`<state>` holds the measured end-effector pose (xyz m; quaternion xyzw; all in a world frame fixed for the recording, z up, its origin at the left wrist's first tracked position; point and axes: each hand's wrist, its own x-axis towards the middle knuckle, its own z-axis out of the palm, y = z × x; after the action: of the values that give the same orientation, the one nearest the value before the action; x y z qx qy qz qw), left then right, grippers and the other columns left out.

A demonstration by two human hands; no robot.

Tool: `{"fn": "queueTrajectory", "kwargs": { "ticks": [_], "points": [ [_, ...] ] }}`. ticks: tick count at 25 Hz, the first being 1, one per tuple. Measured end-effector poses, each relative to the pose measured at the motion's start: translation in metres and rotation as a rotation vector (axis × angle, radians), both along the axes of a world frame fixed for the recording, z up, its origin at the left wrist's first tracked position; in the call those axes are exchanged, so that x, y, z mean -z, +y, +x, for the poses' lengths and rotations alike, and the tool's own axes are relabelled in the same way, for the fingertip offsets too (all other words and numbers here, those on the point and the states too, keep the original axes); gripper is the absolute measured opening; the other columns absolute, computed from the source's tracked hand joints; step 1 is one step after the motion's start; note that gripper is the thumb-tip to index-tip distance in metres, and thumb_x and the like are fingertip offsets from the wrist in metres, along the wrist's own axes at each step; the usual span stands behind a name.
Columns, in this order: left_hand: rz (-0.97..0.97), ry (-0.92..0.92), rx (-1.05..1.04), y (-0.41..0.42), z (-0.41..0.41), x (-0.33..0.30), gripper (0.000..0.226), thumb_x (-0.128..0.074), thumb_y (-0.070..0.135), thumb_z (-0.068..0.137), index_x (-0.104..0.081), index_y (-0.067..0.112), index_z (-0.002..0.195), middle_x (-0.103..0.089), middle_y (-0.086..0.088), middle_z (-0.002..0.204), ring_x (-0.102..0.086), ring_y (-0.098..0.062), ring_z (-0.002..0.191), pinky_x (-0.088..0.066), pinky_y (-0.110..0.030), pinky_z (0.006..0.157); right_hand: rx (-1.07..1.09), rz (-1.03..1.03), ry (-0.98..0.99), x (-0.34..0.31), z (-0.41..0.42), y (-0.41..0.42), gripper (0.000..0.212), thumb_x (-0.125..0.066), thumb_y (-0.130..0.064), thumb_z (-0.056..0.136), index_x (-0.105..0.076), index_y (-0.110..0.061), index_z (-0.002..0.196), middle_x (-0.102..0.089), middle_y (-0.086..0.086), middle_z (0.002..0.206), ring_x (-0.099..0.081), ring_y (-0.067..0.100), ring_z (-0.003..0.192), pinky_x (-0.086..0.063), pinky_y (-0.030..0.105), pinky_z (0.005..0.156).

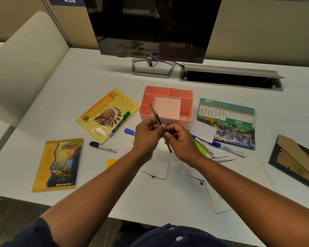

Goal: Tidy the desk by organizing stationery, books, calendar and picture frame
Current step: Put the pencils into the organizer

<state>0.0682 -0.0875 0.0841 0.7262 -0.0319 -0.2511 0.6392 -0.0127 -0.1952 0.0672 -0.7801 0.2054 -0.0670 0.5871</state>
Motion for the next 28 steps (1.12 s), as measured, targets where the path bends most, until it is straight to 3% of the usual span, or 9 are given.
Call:
{"fn": "queueTrajectory", "kwargs": {
  "ticks": [4,7,12,17,21,25,28],
  "points": [
    [0.000,-0.143,-0.080,0.000,0.024,-0.010,0.019,-0.068,0.010,0.094,-0.071,0.015,0.112,-0.075,-0.005,0.095,-0.072,-0.024,0.092,-0.061,-0.045,0.087,0.047,-0.679,0.005,0.000,0.008,-0.023,0.027,-0.057,-0.021,0.096,-0.063,-0.015,0.121,-0.063,0.003,0.123,-0.056,0.023,0.112,-0.048,0.040,0.092],
    [-0.038,-0.301,-0.117,-0.001,0.046,-0.024,0.019,-0.071,0.009,0.091,-0.071,0.024,0.102,-0.074,0.006,0.088,-0.070,-0.012,0.084,-0.061,-0.039,0.083,-0.003,-0.874,0.198,0.001,0.010,-0.039,0.047,-0.055,-0.022,0.096,-0.049,-0.015,0.142,-0.047,0.005,0.149,-0.038,0.027,0.139,-0.029,0.048,0.113],
    [0.016,-0.455,-0.180,-0.004,0.082,-0.027,0.016,-0.075,0.013,0.087,-0.070,0.021,0.101,-0.074,0.002,0.094,-0.071,-0.017,0.090,-0.060,-0.042,0.085,-0.141,-0.906,0.291,0.013,0.005,-0.043,0.062,-0.052,-0.023,0.097,-0.029,-0.013,0.154,-0.028,0.005,0.162,-0.014,0.025,0.153,-0.012,0.043,0.122],
    [0.090,-0.485,-0.116,-0.004,0.088,-0.009,0.015,-0.077,0.011,0.085,-0.072,0.015,0.099,-0.075,0.005,0.091,-0.071,-0.008,0.085,-0.060,-0.038,0.085,-0.170,-0.900,0.299,0.012,0.003,-0.043,0.069,-0.055,-0.020,0.095,-0.023,-0.012,0.156,-0.023,0.007,0.164,-0.009,0.026,0.154,-0.011,0.042,0.123],
    [0.218,-0.509,-0.041,-0.004,0.085,0.001,0.015,-0.076,0.012,0.086,-0.070,0.024,0.094,-0.072,0.010,0.089,-0.068,-0.006,0.083,-0.056,-0.032,0.083,-0.185,-0.894,0.306,0.011,0.003,-0.044,0.071,-0.056,-0.021,0.096,-0.020,-0.013,0.157,-0.019,0.006,0.165,-0.006,0.025,0.154,-0.011,0.041,0.123],
    [0.260,-0.536,-0.005,-0.002,0.081,0.005,0.015,-0.072,0.011,0.089,-0.075,0.016,0.103,-0.072,0.008,0.092,-0.062,0.005,0.078,-0.051,-0.020,0.076,-0.182,-0.892,0.313,0.011,0.003,-0.044,0.072,-0.056,-0.022,0.096,-0.019,-0.014,0.158,-0.018,0.005,0.166,-0.005,0.025,0.154,-0.009,0.040,0.123],
    [0.279,-0.549,0.006,-0.002,0.081,0.005,0.019,-0.070,0.011,0.092,-0.076,0.012,0.109,-0.070,0.012,0.096,-0.064,0.000,0.081,-0.051,-0.019,0.078,-0.182,-0.888,0.312,0.010,0.003,-0.044,0.072,-0.055,-0.021,0.096,-0.019,-0.014,0.158,-0.017,0.005,0.166,-0.004,0.025,0.154,-0.009,0.040,0.123]
  ]
}}
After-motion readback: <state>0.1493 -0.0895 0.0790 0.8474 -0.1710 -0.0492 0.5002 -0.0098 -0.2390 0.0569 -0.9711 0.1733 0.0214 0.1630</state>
